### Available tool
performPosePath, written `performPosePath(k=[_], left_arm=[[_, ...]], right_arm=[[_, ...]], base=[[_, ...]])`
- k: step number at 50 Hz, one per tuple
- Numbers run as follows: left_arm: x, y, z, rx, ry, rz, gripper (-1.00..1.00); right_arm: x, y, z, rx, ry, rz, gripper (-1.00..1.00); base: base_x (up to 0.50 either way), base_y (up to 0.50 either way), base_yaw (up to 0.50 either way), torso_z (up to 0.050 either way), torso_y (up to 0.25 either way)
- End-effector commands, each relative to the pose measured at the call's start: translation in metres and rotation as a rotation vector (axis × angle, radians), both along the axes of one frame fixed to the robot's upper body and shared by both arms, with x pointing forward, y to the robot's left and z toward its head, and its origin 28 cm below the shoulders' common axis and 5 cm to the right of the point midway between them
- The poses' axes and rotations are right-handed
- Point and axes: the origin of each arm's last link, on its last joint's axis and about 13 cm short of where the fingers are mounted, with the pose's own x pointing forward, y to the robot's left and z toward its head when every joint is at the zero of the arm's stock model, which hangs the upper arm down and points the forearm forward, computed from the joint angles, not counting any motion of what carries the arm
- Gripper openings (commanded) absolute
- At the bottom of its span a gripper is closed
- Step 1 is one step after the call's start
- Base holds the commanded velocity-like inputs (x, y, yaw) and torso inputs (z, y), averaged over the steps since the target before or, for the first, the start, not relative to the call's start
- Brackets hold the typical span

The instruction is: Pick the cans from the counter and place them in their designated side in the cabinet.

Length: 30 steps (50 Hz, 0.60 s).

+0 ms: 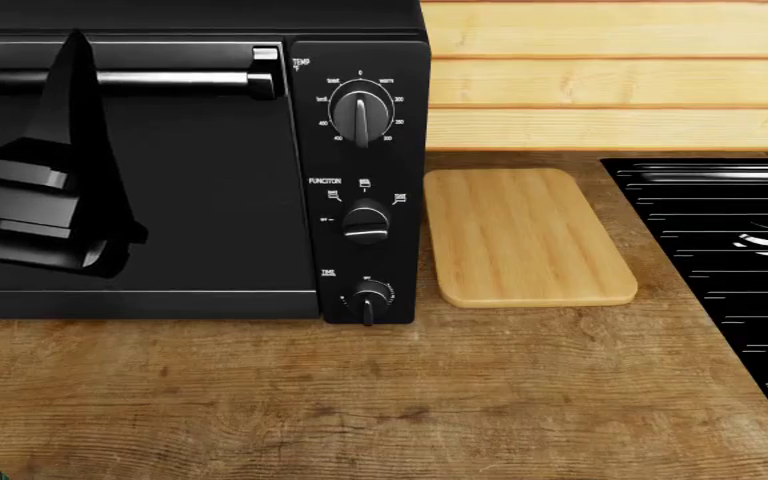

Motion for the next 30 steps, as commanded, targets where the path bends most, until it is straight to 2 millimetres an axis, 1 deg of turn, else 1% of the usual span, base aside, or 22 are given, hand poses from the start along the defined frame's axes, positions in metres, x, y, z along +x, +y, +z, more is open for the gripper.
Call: performPosePath(k=[1,30], left_arm=[[0.0000,0.0000,0.0003,-0.001,0.000,0.001,1.00],[-0.0004,0.0004,0.0015,-0.005,-0.003,0.001,1.00]], right_arm=[[0.0013,-0.0027,-0.0011,-0.015,0.030,-0.021,-1.00],[0.0081,-0.0050,-0.0058,-0.043,0.093,-0.023,-1.00]], base=[[0.00,0.00,0.00,0.000,0.000],[0.00,0.00,0.00,0.000,0.000]])
